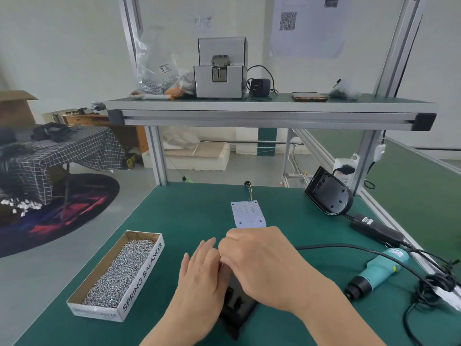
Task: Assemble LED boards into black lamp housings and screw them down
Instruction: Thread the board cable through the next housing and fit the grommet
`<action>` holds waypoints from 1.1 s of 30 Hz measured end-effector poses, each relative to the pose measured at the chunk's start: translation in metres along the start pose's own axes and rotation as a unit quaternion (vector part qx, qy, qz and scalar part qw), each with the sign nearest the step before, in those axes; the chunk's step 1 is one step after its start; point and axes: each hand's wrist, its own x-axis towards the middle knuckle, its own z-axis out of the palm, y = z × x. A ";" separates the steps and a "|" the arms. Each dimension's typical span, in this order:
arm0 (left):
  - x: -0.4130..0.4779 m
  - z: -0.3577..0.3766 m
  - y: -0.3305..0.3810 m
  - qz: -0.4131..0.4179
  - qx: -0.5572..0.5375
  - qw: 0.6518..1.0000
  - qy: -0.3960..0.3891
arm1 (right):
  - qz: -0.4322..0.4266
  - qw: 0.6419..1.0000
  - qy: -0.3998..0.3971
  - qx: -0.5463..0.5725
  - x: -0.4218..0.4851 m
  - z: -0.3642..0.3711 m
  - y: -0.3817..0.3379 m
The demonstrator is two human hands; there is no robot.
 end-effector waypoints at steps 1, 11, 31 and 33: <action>0.000 0.001 -0.004 -0.024 0.043 0.999 -0.020 | 0.003 1.000 0.007 0.002 -0.001 -0.003 -0.002; -0.003 -0.021 0.006 -0.084 -0.122 0.984 0.102 | 0.070 0.994 0.062 0.064 -0.010 -0.013 0.010; 0.017 -0.049 0.024 0.077 -0.141 0.987 0.013 | 0.174 0.974 -0.014 0.143 -0.008 -0.005 0.016; 0.019 -0.062 0.009 0.075 -0.262 0.961 -0.051 | 0.191 0.948 0.020 0.254 -0.010 -0.007 0.031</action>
